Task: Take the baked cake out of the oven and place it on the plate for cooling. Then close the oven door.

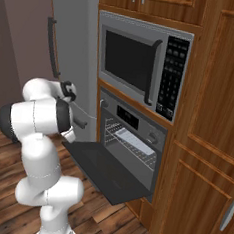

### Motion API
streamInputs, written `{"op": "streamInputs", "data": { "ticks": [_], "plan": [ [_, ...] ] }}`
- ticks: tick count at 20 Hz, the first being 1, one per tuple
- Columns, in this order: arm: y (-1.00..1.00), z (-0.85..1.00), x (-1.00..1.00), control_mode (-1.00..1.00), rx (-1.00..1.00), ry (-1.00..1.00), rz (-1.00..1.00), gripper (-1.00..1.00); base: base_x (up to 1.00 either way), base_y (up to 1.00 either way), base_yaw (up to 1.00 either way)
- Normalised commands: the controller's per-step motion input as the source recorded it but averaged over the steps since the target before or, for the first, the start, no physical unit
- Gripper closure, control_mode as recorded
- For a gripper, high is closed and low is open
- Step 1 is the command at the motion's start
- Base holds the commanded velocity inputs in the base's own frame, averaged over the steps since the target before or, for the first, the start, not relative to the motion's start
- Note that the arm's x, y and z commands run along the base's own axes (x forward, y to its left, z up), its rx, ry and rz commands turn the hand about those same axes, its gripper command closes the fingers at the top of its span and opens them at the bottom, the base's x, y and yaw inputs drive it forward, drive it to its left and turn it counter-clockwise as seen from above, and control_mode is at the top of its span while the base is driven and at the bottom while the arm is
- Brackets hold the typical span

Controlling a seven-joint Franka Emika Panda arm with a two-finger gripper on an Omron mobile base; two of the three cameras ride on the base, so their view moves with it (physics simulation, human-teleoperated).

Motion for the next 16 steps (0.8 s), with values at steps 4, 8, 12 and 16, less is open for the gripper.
{"op": "streamInputs", "data": {
  "ticks": [4,8,12,16],
  "plan": [
    [0.34,1.0,0.32,-1.0,0.23,0.33,-0.34,-1.0,0.0,0.0,0.0],
    [0.21,1.0,0.03,-1.0,0.3,0.32,-0.45,-1.0,0.0,0.0,0.0],
    [0.05,0.96,-0.34,-1.0,0.36,0.29,-0.56,-1.0,0.0,0.0,0.0],
    [0.03,0.36,-0.6,-1.0,0.04,0.11,-0.27,-1.0,0.0,0.0,0.0]
  ]
}}
